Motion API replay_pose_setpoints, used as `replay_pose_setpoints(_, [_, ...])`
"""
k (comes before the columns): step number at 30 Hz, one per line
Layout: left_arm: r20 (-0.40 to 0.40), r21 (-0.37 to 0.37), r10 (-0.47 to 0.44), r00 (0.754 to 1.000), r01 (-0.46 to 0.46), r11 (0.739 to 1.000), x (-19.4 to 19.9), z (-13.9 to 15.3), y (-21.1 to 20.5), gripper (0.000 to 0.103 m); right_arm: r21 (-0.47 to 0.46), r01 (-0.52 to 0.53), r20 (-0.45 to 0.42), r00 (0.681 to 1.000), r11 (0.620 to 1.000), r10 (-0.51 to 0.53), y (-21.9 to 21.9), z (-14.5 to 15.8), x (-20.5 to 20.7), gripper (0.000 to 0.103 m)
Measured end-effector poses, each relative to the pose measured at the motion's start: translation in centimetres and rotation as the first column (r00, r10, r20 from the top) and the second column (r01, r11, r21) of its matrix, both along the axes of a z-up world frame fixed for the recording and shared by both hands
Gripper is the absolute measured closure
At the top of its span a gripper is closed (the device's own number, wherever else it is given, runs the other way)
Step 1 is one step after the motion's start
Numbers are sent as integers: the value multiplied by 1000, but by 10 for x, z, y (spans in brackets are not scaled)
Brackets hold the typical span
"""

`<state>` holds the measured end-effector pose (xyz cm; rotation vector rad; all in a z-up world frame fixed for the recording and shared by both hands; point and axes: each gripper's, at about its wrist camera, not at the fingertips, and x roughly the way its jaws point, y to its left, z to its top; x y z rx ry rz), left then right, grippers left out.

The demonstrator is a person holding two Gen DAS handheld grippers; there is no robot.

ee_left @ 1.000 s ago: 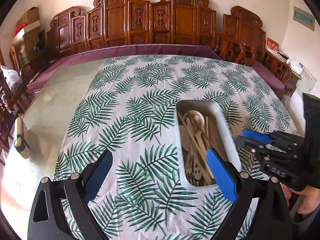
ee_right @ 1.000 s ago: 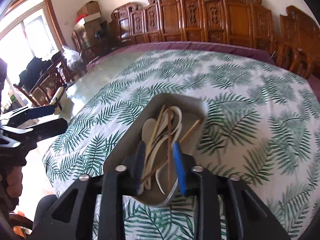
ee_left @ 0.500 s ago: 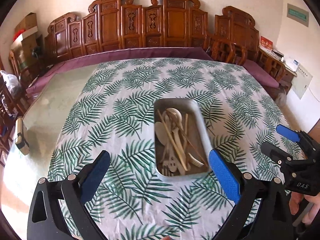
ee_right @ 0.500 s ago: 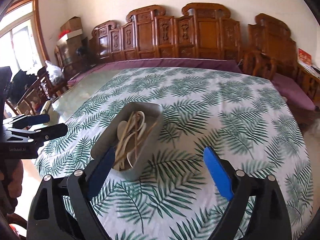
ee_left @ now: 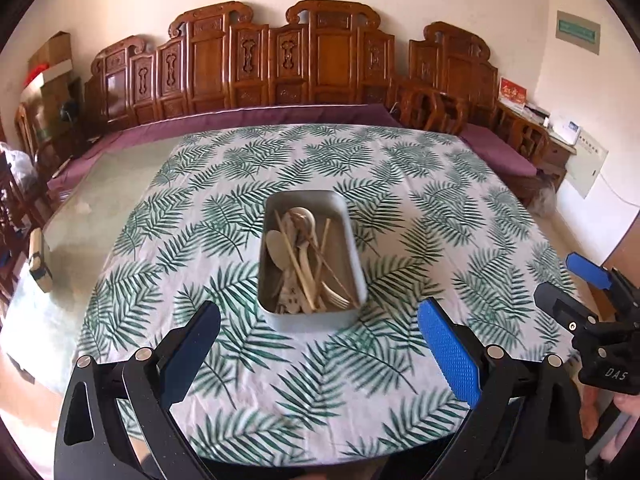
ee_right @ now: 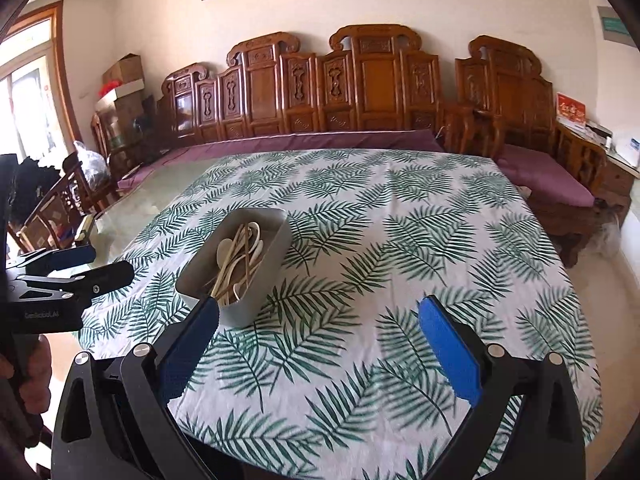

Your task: Organize utensils

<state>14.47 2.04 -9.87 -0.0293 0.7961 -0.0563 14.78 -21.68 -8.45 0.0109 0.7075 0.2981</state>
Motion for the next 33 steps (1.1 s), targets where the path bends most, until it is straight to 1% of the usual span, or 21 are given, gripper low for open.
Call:
replay_pose_setpoints(4, [37,8,9,999,-9,1000,-17,7,-9,8,5,17,22,1000,1000,-17,-11,8,-18,2])
replay_pose_setpoints(6, [42,-3,5,999,-5,1000,-23,10,-13,8,7,25,30,999,1000,-25,-14,11,-24,2])
replay_pose_setpoints(8, [51,2,4,999,-4,1000,-29,16,-17,8,15,28,41,999,999,-29,-19,17,-31,2])
replay_pose_setpoints(12, [90,21,2,996,-4,1000,-41,36,-24,8,26,37,88,995,999,-39,-22,36,-44,2])
replay_pose_setpoints(17, [144,11,4,990,-5,1000,-55,61,-28,8,38,49,153,987,998,-54,-26,64,-58,2])
replay_pose_setpoints(21, [193,17,1,981,-5,1000,-67,82,-31,8,53,52,202,977,997,-62,-28,88,-68,2])
replay_pose_setpoints(26, [270,22,-4,963,-2,1000,-83,111,-37,8,53,55,279,958,997,-68,-27,114,-86,2])
replay_pose_setpoints(29, [310,22,2,951,-9,1000,-93,123,-38,8,55,57,311,948,997,-72,-27,125,-94,2])
replay_pose_setpoints(33, [341,23,12,940,-21,1000,-101,131,-37,8,61,58,332,940,996,-75,-27,133,-101,2])
